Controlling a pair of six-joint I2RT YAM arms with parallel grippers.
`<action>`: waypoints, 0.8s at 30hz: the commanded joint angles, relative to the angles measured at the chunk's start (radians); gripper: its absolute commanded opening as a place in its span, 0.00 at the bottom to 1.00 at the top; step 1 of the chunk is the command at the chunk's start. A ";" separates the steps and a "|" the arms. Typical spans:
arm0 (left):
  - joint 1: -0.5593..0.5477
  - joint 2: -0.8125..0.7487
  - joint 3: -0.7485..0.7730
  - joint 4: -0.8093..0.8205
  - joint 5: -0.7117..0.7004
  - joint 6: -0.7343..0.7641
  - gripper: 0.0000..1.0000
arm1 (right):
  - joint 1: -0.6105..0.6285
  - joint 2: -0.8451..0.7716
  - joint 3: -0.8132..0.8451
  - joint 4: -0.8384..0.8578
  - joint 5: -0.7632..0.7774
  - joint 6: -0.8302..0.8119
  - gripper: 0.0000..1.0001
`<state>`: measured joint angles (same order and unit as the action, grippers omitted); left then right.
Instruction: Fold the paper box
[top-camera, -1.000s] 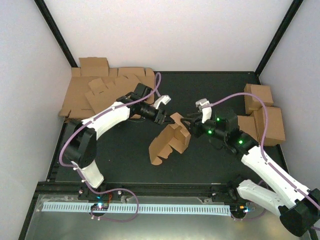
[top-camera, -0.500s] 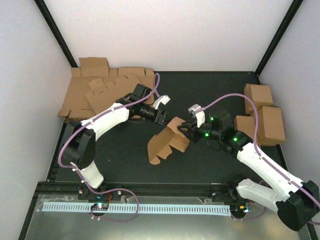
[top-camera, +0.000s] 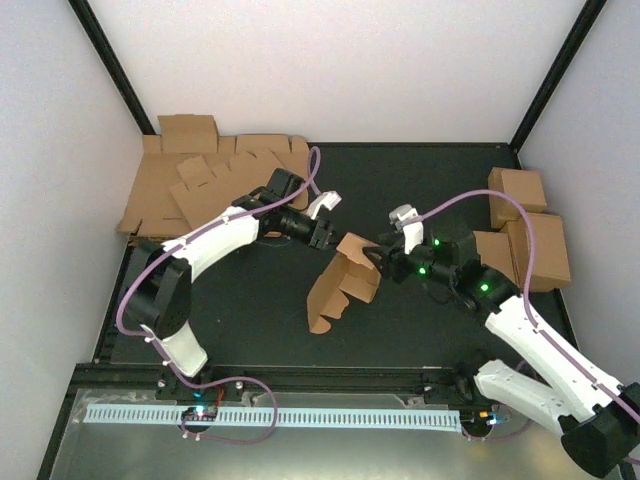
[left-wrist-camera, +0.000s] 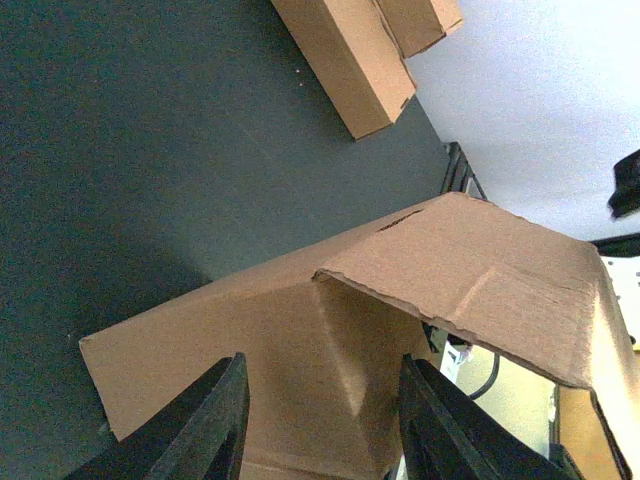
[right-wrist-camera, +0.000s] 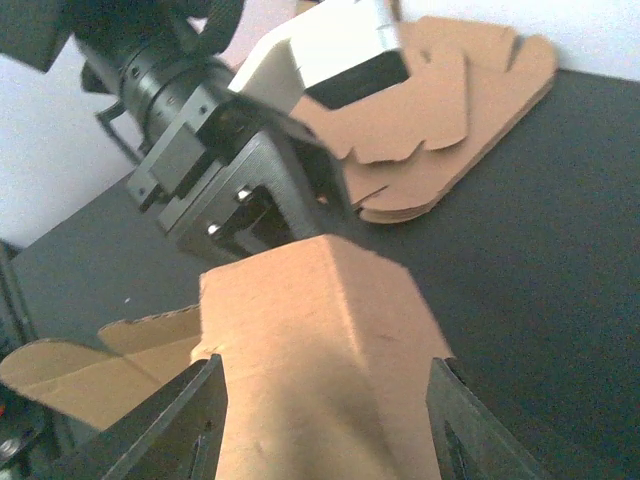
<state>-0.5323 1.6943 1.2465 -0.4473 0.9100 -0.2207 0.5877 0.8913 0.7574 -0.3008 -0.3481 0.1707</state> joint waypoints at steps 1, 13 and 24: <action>-0.006 -0.027 -0.004 0.014 0.016 0.008 0.43 | -0.003 -0.006 0.063 -0.026 0.129 -0.017 0.58; -0.005 -0.032 -0.007 0.014 0.022 0.014 0.43 | -0.003 0.219 0.213 -0.170 -0.060 -0.086 0.75; -0.006 -0.035 0.001 0.014 0.031 0.017 0.44 | -0.002 0.254 0.172 -0.184 -0.171 -0.100 0.75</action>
<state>-0.5323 1.6939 1.2400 -0.4473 0.9134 -0.2199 0.5877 1.1416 0.9531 -0.4717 -0.4385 0.0822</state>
